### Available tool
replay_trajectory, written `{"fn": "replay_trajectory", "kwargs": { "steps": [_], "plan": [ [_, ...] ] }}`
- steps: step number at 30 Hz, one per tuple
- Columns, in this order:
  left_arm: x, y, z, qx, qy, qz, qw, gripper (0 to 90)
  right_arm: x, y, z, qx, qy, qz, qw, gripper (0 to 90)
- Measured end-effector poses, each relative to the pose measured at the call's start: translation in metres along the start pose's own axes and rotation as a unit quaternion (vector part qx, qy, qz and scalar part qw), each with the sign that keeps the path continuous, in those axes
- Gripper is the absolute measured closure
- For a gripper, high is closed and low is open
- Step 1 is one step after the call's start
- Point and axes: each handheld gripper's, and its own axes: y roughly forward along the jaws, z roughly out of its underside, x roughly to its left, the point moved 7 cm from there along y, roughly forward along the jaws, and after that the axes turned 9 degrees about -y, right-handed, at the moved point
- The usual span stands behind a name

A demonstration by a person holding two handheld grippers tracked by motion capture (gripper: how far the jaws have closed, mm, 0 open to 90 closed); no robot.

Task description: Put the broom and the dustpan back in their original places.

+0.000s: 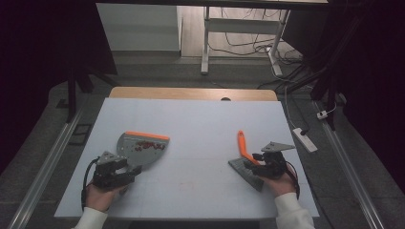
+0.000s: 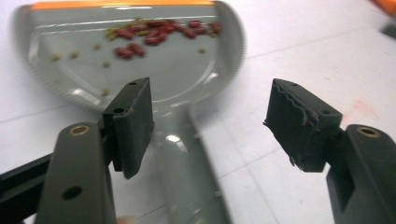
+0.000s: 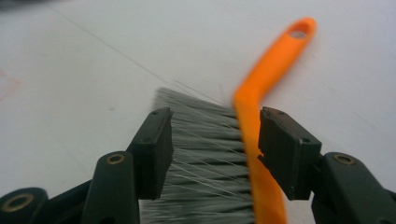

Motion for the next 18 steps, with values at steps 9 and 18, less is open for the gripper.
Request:
{"fn": "replay_trajectory", "kwargs": {
  "steps": [9, 18],
  "plan": [
    [-0.013, 0.015, -0.002, 0.030, 0.039, 0.035, 0.9982, 34.4, 0.020, -0.002, -0.007, -0.022, -0.046, -0.031, 0.9982, 45.3],
    [-0.015, 0.019, -0.002, 0.042, 0.043, 0.041, 0.9974, 34.9, 0.026, -0.003, -0.007, -0.028, -0.069, -0.029, 0.9968, 45.2]
  ]
}}
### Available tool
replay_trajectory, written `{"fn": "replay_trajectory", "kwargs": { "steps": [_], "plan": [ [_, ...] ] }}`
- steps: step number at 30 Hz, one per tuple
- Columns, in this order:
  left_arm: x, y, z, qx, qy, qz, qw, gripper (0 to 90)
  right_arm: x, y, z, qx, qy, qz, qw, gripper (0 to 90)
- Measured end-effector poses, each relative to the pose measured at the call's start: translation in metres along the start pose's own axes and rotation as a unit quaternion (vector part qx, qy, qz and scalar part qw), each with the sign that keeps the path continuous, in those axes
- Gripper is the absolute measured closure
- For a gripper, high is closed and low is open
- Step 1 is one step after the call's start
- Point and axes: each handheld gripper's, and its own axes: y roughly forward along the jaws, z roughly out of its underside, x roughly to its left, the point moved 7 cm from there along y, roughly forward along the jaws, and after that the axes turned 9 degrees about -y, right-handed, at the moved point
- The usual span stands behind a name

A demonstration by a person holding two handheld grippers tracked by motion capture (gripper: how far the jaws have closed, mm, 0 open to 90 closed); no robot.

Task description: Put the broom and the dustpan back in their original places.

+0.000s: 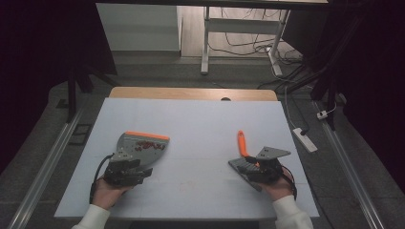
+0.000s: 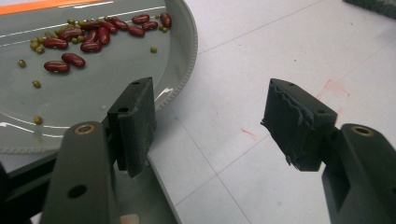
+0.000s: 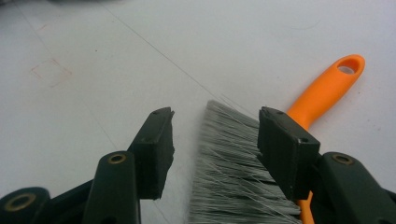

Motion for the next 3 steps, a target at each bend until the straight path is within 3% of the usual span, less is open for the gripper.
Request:
{"fn": "replay_trajectory", "kwargs": {
  "steps": [3],
  "plan": [
    [0.0004, 0.0005, 0.0000, 0.002, -0.001, 0.000, 1.0000, 34.9, 0.0005, -0.0002, 0.0002, 0.000, -0.002, 0.002, 1.0000, 44.8]
  ]
}}
